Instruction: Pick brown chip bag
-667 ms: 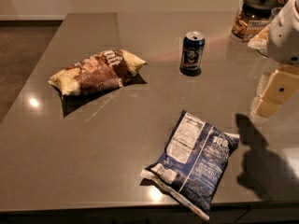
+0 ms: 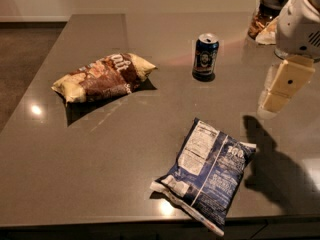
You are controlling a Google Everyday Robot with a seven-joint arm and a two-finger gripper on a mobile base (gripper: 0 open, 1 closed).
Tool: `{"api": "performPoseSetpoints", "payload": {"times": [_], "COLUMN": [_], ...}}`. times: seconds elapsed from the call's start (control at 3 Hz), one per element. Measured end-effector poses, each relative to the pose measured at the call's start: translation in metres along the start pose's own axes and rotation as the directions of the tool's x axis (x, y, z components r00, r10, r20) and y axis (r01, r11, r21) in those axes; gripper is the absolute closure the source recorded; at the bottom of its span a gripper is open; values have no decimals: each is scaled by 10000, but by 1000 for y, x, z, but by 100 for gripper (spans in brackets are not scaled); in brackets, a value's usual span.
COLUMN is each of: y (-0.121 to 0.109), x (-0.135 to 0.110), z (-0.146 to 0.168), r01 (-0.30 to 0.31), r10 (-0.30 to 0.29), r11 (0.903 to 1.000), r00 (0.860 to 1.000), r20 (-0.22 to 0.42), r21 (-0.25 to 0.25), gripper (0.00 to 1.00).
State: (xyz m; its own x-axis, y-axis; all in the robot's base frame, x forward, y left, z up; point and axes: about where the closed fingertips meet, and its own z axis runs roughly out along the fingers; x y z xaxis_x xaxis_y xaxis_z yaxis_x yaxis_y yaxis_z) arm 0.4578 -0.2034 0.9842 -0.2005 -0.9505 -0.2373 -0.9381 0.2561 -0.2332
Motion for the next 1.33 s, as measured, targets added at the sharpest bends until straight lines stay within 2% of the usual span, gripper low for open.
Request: {"api": "performPoseSetpoints", "payload": {"times": [0.67, 1.0, 1.33], "y": [-50, -67, -80], "x": [-88, -155, -199], "z": [14, 37, 77], "r01": [461, 741, 776], "r10": [-433, -698, -725], "r11": [9988, 9972, 9969], "r00": [9901, 9753, 9702], "r20": [1338, 2095, 2312], "r21": [-179, -125, -131], "gripper": [0, 0, 0]}}
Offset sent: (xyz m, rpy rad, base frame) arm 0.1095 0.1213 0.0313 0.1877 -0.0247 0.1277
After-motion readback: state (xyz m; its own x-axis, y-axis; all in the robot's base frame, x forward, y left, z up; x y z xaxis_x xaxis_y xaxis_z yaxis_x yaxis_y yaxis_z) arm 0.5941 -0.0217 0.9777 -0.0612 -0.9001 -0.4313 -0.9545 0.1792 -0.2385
